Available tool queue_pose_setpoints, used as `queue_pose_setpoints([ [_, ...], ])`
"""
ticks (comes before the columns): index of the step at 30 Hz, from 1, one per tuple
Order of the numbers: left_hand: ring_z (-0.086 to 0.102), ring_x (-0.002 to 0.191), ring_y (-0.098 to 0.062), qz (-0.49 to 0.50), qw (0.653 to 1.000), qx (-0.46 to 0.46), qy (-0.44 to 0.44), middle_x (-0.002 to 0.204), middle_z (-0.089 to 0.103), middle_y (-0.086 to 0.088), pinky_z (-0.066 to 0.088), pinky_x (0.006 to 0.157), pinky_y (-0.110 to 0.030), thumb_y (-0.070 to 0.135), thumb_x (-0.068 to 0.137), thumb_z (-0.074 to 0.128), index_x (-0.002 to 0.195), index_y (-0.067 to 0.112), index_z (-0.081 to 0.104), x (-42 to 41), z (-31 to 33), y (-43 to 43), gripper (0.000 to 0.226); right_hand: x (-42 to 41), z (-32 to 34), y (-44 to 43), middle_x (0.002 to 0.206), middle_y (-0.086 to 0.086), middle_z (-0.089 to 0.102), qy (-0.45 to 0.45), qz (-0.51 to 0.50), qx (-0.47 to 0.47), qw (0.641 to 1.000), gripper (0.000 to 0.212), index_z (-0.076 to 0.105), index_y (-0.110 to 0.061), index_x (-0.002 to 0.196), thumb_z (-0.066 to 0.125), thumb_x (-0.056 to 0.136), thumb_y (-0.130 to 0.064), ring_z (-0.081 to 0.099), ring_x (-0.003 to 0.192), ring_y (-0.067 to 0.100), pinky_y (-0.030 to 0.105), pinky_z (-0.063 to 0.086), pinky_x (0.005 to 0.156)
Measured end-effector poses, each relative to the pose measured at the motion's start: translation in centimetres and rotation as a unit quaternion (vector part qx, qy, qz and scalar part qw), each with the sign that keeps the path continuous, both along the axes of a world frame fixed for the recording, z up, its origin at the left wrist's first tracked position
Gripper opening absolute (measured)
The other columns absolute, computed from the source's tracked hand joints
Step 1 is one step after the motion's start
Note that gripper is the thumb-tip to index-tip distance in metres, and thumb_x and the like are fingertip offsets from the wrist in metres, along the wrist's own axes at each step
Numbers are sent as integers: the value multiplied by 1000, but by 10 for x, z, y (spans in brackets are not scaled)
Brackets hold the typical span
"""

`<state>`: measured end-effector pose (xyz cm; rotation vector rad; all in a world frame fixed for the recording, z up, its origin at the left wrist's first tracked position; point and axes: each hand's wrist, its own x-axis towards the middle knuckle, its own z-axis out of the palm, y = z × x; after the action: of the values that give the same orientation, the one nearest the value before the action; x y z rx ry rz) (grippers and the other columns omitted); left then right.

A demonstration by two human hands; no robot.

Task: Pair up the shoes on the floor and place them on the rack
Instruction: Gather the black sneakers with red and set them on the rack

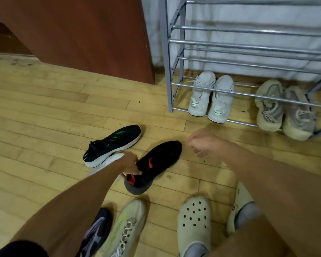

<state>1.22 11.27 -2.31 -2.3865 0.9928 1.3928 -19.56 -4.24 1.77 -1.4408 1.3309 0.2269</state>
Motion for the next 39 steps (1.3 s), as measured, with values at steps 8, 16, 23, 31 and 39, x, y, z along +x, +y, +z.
queue_pose_setpoints([
  [8,62,95,-31,161,962,-178,131,105,65,-16,54,76,-42,14,90,63,121,13,50,-75,109,-14,34,-33,114,33,113,16,59,10,4,-86,996,28,54,-5,111,60,89,-20,63,99,31,42,57,88],
  [16,59,64,-22,160,881,-402,192,85,66,-12,45,52,-29,6,89,63,96,13,52,-167,261,-47,15,-119,229,41,126,17,60,-128,-119,-105,979,42,50,-9,132,56,95,-29,67,96,33,39,59,77],
  [23,64,73,-26,131,850,-448,244,89,68,-11,59,69,-41,-1,81,64,94,13,54,-256,324,-82,22,-224,287,16,102,12,71,-258,-192,-165,933,21,64,-2,112,58,91,-3,71,78,31,41,62,72],
  [31,66,90,-26,35,924,-232,303,102,64,-11,54,90,-41,3,84,63,106,7,63,-379,268,-90,22,-365,228,27,112,21,70,-188,-180,-164,952,34,66,-8,121,60,88,-4,68,84,29,45,60,77],
  [39,62,94,-27,68,935,-148,316,110,65,-11,52,81,-37,-9,87,57,124,4,57,-427,174,-88,39,-425,128,40,104,9,70,-215,-297,-50,929,30,61,-9,122,59,93,-9,69,79,22,35,61,66],
])
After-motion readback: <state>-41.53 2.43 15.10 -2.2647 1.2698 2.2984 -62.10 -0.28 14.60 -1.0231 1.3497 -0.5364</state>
